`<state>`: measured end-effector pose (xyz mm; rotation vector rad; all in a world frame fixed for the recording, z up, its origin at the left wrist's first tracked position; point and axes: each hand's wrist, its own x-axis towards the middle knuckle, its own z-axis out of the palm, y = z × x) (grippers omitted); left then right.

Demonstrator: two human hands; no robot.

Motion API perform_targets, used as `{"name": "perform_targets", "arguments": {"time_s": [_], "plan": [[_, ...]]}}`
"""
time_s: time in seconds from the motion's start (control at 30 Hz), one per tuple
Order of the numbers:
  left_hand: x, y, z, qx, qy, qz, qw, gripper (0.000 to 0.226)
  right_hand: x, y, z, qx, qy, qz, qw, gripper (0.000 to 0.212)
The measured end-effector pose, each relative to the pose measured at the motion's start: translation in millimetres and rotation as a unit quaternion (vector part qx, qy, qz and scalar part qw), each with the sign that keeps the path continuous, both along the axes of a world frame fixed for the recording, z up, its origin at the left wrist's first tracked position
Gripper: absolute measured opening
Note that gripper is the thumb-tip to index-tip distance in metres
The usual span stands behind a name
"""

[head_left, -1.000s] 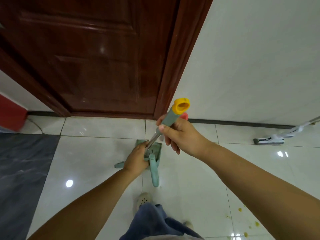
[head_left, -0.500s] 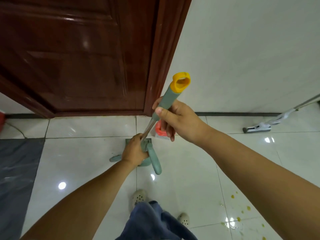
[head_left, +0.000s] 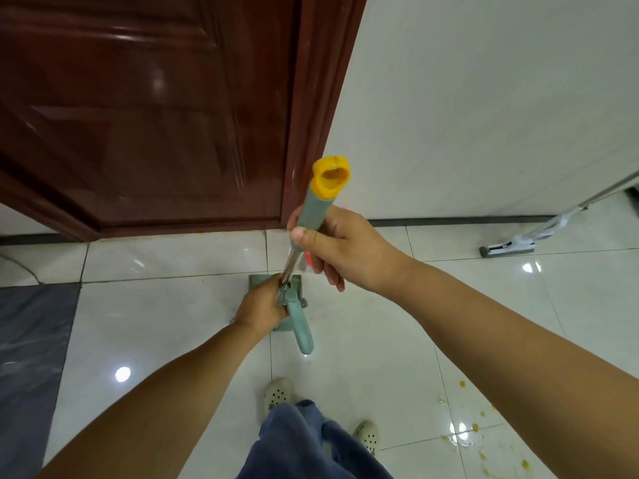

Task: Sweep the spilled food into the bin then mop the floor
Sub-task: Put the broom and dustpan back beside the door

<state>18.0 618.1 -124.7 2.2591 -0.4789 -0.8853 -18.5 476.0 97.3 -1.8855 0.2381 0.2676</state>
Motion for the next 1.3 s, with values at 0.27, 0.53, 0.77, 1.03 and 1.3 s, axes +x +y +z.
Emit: {"name": "perform_targets", "arguments": {"time_s": [0.27,0.53,0.77,1.03,1.3], "plan": [[1.5,-22.0,19.2,-0.039,0.019,0.121,0.992,0.030,-8.7,-23.2,-2.5,0.007,0.022,-0.119,0.993,0.032],[19.7,-40.3,26.1,-0.006,-0.033,0.182,0.983,0.031,-50.8,-55.1,-41.1,-0.107,0.128,-0.156,0.974,0.021],[26.7,-60.5,27.0,0.008,-0.048,0.194,0.980,0.042,-87.8,-67.7,-69.9,-0.230,0.223,-0.094,0.943,0.026],[25.1,-65.2,17.3,0.046,-0.050,0.200,0.977,0.041,-129.6,-78.4,-79.4,-0.242,0.269,-0.069,0.930,0.029],[1.0,-64.2,31.9,0.106,-0.079,0.193,0.972,0.041,-176.5,-116.4,-88.2,-0.140,0.297,-0.123,0.937,0.026]]}}
